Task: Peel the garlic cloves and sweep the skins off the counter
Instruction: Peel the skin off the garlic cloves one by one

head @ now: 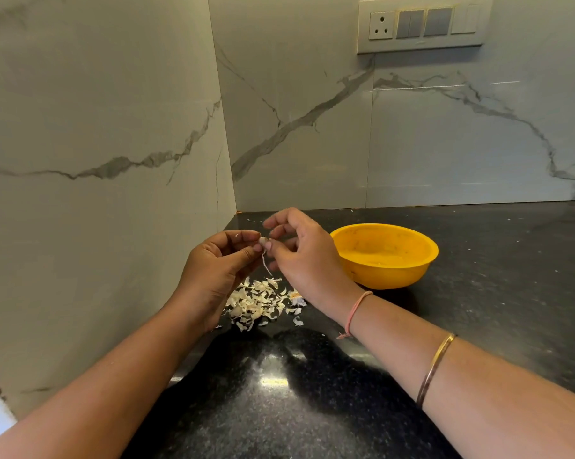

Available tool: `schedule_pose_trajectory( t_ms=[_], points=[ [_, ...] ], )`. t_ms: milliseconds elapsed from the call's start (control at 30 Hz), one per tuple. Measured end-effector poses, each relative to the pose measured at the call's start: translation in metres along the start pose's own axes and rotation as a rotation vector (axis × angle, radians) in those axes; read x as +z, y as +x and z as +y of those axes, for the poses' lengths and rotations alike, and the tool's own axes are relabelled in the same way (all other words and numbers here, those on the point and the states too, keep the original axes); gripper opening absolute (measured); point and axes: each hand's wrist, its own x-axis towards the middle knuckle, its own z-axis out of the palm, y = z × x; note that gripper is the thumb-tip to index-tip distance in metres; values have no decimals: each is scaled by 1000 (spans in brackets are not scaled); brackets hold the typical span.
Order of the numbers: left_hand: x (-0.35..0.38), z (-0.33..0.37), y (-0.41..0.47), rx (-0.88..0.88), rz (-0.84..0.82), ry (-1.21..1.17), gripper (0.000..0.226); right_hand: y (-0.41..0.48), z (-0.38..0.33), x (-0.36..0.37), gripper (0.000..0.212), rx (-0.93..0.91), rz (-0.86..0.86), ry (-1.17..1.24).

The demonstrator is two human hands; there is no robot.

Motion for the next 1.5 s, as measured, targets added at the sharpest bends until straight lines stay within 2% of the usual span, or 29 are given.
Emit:
schedule_pose_trajectory(
  t_ms=[100,233,567,633,700,833,933,1167,1367,1500],
  points=[
    [0,1,-1,11,23,-20,17,-1,1,0,12,-30,-41,13],
    [0,1,0,21,21,11,24,-1,2,-2,3,20,-28,89],
    [-2,-1,1,-34,57,203,18,4,0,-11,10,265,68,434],
    [-1,-2,0,-54,21,266,5,3,2,-7,12,265,63,397],
    [0,-3,-2,-32,-14,335,13,2,3,-3,15,232,63,303],
    [1,-1,-2,22,21,390,3,1,2,-5,12,230,19,289],
    [-1,0,-2,13,5,374,5,1,1,-7,11,211,9,277],
    [-3,-1,-4,97,-74,734,17,0,0,-6,7,-104,-70,-156],
    [-6,0,-3,168,-126,940,12,4,-6,-13,9,5,-160,-173],
    [-8,-1,-4,297,-152,1088,21,6,-12,-17,9,79,-183,-184]
  ],
)
